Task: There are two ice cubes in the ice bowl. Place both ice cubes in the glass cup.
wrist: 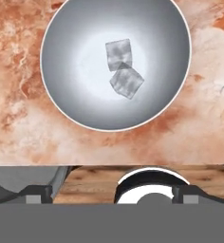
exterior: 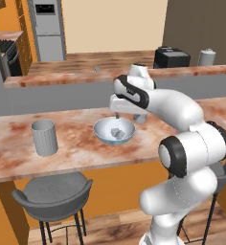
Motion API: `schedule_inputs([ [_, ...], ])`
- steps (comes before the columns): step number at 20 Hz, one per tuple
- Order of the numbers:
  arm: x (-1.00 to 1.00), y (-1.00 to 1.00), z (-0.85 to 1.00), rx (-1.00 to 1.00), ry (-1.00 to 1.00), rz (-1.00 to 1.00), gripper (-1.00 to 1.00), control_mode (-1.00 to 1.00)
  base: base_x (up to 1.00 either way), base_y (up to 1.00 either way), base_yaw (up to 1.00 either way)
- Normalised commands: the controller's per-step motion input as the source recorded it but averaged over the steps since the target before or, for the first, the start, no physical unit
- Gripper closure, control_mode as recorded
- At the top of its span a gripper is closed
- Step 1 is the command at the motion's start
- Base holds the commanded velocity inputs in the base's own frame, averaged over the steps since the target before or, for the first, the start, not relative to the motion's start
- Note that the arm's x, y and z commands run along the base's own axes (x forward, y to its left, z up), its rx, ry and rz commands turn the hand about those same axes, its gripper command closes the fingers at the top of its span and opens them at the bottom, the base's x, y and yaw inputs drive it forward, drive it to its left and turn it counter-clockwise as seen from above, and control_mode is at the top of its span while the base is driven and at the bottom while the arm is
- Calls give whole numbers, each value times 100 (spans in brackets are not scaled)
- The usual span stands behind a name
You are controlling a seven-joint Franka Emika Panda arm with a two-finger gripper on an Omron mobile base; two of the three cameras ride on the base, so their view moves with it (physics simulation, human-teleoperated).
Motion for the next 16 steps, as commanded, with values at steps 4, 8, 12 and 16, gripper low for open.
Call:
schedule_inputs([
  [4,25,1,-39,-6,0,0,-100,-100,0,0,0],
  [8,15,0,-37,-8,0,0,-100,-100,0,0,0],
  [12,17,0,-32,-3,0,0,-100,-100,0,0,0],
  [16,12,0,-47,-3,0,0,-100,-100,0,0,0],
])
